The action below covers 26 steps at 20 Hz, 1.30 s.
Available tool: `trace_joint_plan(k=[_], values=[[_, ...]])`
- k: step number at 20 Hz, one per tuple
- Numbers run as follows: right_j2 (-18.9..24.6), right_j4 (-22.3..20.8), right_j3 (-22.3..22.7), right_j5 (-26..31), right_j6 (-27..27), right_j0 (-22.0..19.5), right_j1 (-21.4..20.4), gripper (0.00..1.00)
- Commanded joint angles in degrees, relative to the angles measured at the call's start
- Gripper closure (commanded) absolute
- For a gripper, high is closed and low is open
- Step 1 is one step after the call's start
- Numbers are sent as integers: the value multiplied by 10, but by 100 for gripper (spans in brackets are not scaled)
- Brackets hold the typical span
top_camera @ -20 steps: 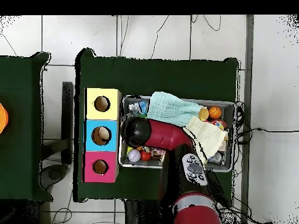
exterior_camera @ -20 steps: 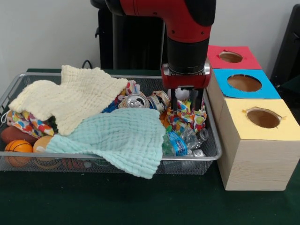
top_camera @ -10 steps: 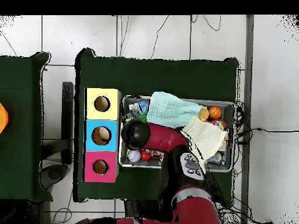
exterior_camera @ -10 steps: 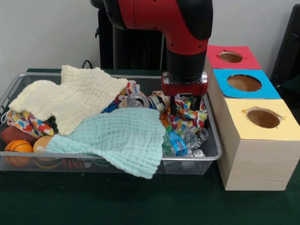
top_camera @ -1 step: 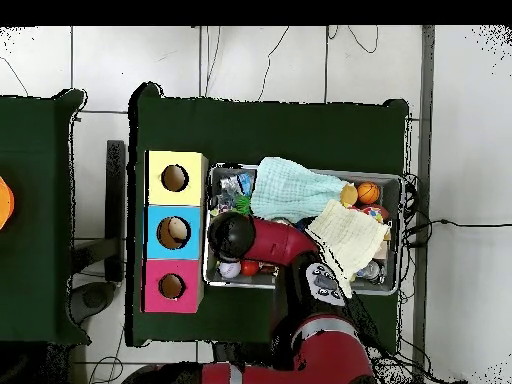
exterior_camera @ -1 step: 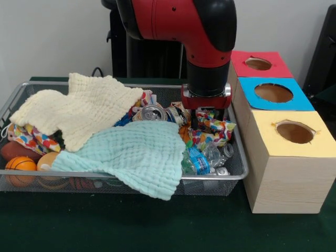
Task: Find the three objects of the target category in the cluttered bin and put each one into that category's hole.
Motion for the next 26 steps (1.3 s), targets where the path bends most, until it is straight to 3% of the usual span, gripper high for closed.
trace_joint_plan(k=[1, 7, 26], values=[[26, -9, 29, -47, 90, 2, 5, 0], [14, -3, 33, -50, 105, 16, -8, 0], [18, -5, 29, -63, 95, 4, 2, 0]])
